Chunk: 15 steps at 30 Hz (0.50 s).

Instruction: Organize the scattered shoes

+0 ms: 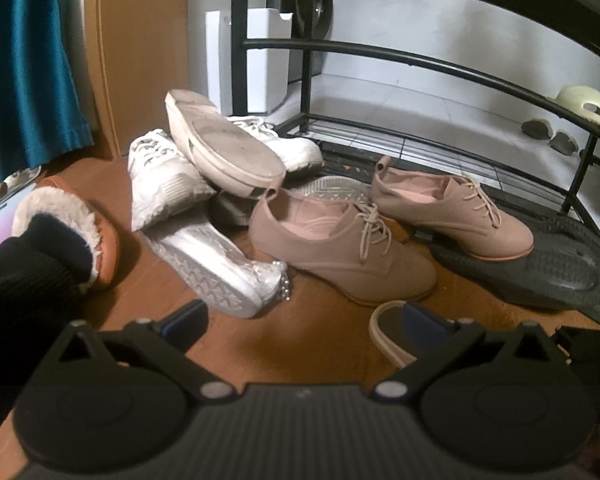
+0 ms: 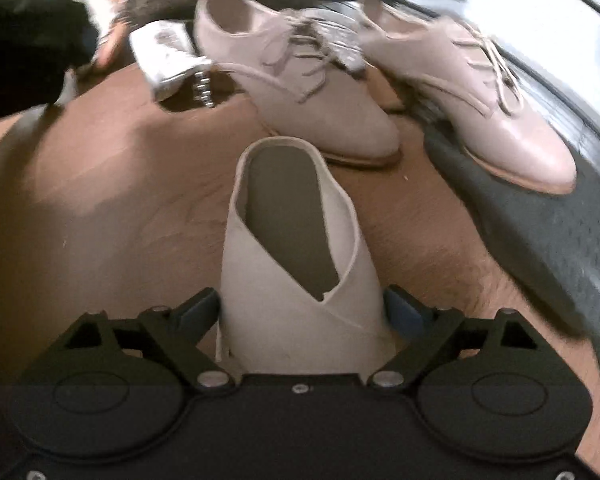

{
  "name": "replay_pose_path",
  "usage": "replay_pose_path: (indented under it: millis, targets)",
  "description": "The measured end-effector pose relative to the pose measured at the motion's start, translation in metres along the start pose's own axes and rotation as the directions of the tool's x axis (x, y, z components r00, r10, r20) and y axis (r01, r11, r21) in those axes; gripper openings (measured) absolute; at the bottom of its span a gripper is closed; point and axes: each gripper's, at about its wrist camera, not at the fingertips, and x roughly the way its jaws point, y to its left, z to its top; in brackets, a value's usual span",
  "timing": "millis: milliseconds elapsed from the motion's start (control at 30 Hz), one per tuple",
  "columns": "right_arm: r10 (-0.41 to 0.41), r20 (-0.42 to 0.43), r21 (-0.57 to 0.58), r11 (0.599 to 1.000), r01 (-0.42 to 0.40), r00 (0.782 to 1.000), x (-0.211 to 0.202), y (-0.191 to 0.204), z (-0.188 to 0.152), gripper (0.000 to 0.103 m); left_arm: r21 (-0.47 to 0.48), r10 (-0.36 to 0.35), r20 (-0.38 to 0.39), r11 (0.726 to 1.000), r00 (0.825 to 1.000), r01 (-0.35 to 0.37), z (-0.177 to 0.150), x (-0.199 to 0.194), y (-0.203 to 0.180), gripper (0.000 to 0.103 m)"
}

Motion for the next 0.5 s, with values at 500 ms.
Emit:
replay_pose_path:
  millis: [500]
  targets:
    - [-0.127, -0.089, 0.705, 0.692, 0.153, 0.988, -0.011, 0.008, -0.023, 0.08, -0.014, 0.002, 0.009, 1.0, 1.0, -0.002, 0.0, -0.003, 0.003, 0.103]
